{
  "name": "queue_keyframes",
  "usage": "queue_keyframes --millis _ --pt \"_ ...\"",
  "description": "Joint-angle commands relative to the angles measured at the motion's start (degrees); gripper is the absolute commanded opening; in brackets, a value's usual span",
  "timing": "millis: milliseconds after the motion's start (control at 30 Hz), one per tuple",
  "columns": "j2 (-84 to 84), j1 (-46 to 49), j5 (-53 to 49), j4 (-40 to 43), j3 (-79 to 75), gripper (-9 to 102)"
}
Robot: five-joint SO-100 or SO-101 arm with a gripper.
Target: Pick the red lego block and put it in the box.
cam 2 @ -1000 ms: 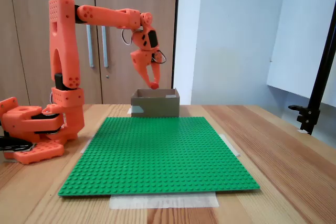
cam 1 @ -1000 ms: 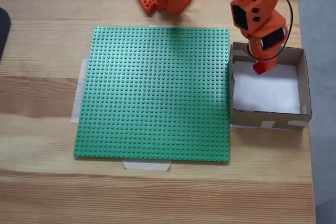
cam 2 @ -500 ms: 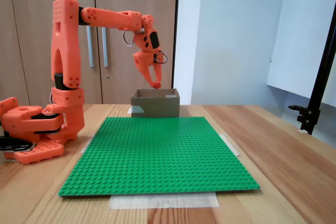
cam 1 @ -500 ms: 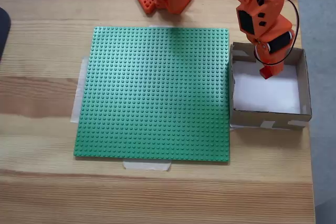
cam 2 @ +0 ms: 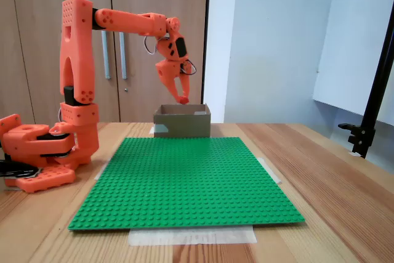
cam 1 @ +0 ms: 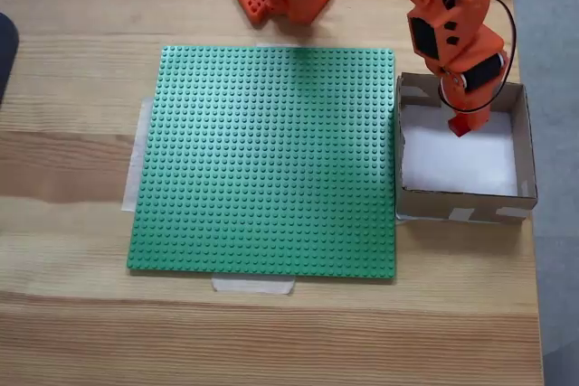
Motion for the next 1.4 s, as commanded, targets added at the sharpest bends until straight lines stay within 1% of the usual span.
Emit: queue_keyframes --millis 0,67,267,467,567,667,1067,1367 --pt "1.14 -0.18 -0.53 -0.62 -2.02 13" --pt "1.32 -0.18 -0.44 -0.62 -1.93 17" --pt "2.37 -0.62 -1.32 -0.44 -1.85 22" --pt "6.06 -0.09 -2.2 -2.2 0.44 19" --pt "10.46 0.62 -3.08 -4.83 5.19 17" --pt "16.0 1.85 -4.57 -8.09 11.25 13" --pt "33.31 12.3 -8.61 -13.27 25.4 8" --pt "44.91 24.35 -13.27 -18.37 37.09 6"
